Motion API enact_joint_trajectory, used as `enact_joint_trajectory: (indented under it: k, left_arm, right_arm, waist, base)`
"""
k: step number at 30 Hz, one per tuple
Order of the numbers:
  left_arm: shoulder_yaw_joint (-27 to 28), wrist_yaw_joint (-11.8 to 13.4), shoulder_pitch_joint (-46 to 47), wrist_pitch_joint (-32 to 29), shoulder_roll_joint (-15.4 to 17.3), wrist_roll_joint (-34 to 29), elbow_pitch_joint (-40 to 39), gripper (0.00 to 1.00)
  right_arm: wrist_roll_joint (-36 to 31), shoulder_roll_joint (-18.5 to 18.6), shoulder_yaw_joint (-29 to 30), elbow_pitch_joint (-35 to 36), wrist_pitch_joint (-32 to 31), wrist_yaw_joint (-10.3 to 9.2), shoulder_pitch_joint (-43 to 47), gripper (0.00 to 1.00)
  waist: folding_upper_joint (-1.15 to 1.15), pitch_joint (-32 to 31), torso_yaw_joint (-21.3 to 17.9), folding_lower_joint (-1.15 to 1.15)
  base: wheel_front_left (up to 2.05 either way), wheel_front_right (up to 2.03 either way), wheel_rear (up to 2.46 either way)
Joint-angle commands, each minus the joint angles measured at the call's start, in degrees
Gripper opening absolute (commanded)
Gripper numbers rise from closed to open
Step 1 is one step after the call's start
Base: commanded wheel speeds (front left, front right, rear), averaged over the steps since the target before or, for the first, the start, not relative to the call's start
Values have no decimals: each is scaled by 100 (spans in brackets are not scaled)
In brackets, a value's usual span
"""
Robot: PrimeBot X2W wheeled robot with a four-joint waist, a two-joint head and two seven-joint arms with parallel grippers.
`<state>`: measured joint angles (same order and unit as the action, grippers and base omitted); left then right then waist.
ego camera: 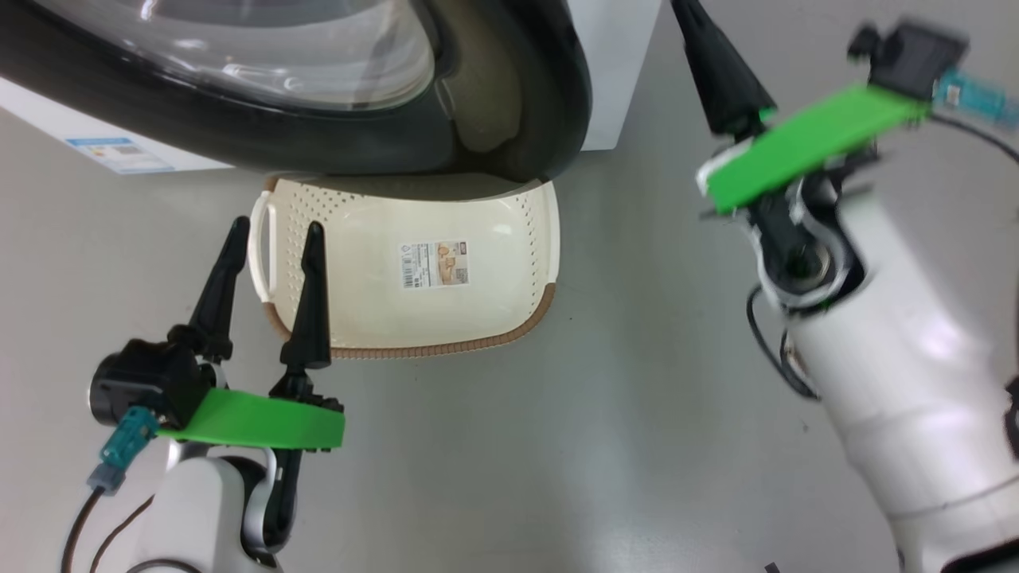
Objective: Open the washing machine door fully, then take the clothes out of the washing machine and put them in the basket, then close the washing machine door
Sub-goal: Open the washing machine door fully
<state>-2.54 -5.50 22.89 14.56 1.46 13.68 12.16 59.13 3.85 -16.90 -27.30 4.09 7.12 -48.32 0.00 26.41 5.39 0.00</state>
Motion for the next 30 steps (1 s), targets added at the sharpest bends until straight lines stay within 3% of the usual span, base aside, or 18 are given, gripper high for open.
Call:
enact_joint_trajectory:
  k: [1,9,19,30]
  left_arm:
    - [143,23,64,44,142,12,-143,100]
    - [120,45,76,44,142,67,-160,100]
    - [91,67,76,44,142,51,-169,100]
    - [90,91,72,44,142,5,-188,100]
  right_arm:
    - [397,-91,-67,106,-222,36,-159,0]
    - [2409,-32,227,-345,-2061,36,-1049,0]
    - [3925,-66,367,-876,-4088,36,-1628,0]
    - [4010,-47,78,-653,-4936,36,-1511,0]
  waist:
    - [0,37,45,0]
    - [0,80,175,0]
    - [0,101,185,0]
    - [0,56,146,0]
  base:
    - [0,0,0]
    - [0,0,0]
    - [0,0,0]
    - [0,0,0]
